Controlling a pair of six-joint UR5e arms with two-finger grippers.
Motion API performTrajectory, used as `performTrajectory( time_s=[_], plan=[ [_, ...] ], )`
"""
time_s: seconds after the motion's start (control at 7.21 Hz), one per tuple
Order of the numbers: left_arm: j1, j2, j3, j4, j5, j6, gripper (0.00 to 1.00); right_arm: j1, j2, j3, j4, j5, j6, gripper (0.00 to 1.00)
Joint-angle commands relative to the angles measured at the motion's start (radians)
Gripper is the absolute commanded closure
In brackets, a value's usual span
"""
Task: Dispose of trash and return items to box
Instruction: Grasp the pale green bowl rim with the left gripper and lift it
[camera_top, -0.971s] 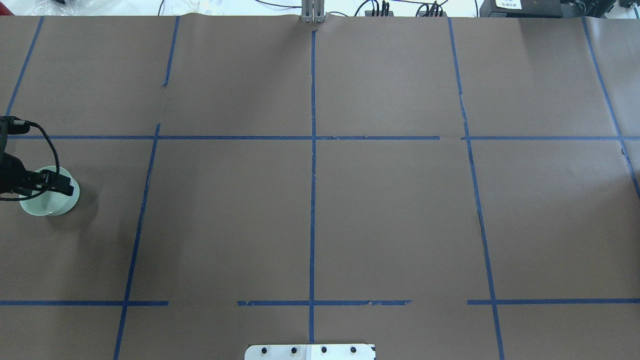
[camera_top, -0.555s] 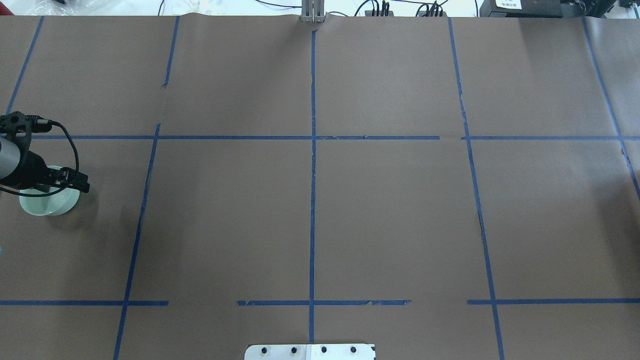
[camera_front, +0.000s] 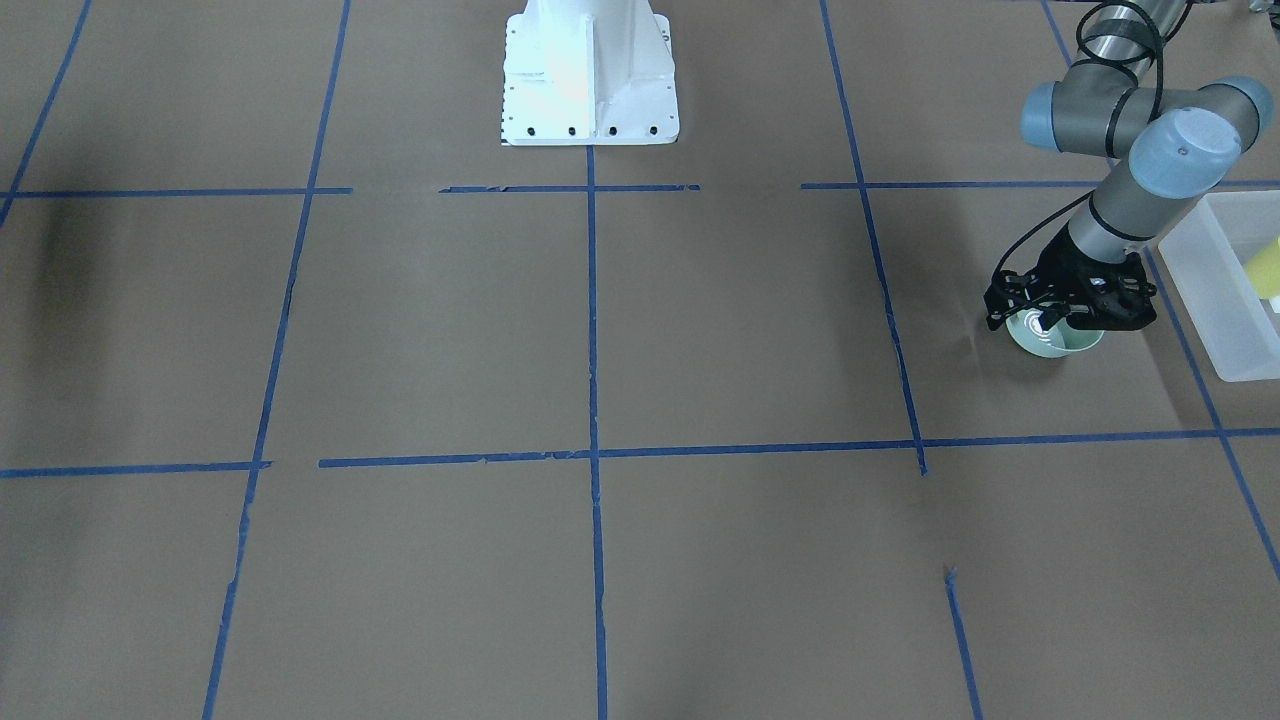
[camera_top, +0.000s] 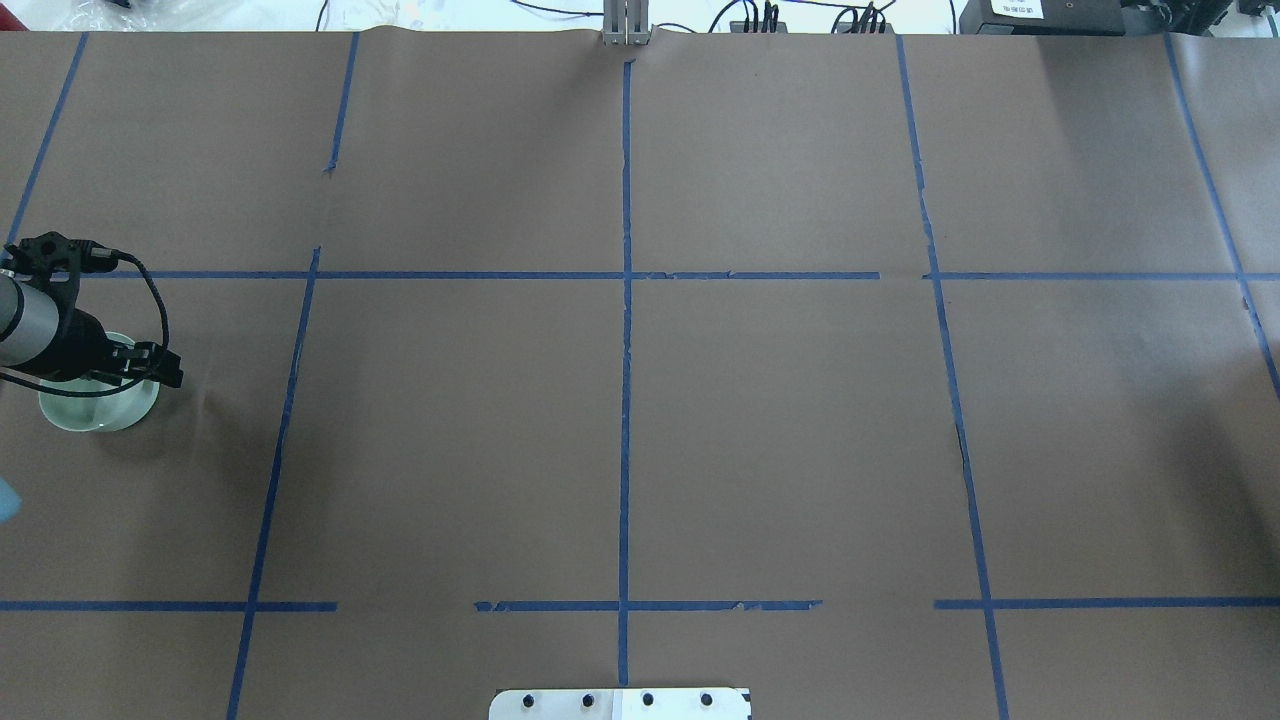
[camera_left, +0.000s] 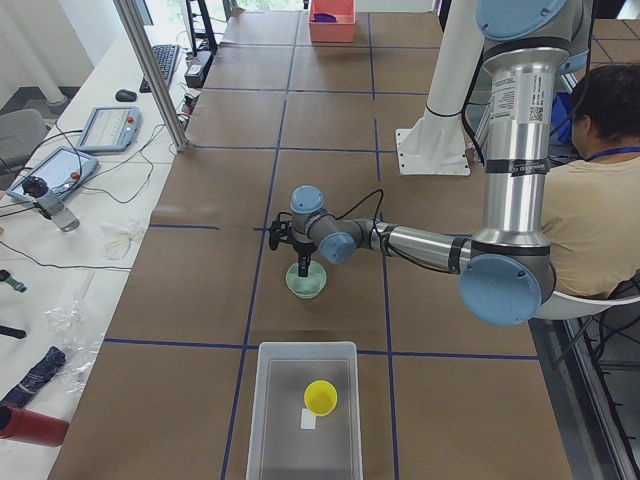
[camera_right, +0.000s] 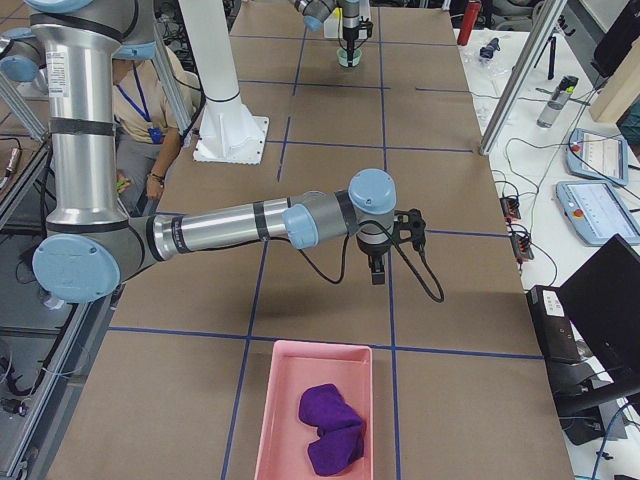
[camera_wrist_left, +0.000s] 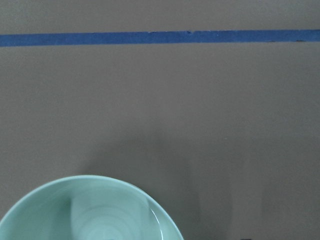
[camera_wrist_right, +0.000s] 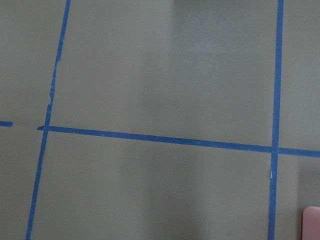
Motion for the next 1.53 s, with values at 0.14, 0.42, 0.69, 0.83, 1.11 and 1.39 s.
performTrajectory(
  time_s=[0.14,0.42,0.69,0.83,1.11,1.39],
  plan=[
    [0.004,0.004,0.005,-0.009,0.001,-0.004,1.00,-0.022,-0.008,0.017,0.001,0.002,0.014,0.00],
    [-0.001,0.012,-0.054,-0.003,0.002,0.003,1.00,-0.022,-0.014,0.017,0.001,0.002,0.014,0.00],
    [-0.042,0.132,-0.296,0.032,-0.001,0.060,1.00,-0.024,-0.012,0.020,0.001,0.000,0.014,0.00],
    [-0.179,0.180,-0.352,0.034,0.001,0.213,1.00,-0.027,-0.012,0.022,0.001,0.000,0.014,0.00],
    [-0.526,0.257,-0.296,0.042,-0.005,0.747,1.00,-0.030,-0.018,0.023,0.001,0.005,0.016,0.00],
    [-0.672,0.255,-0.133,0.048,-0.005,1.053,1.00,-0.031,-0.018,0.023,0.001,0.005,0.016,0.00]
  ],
)
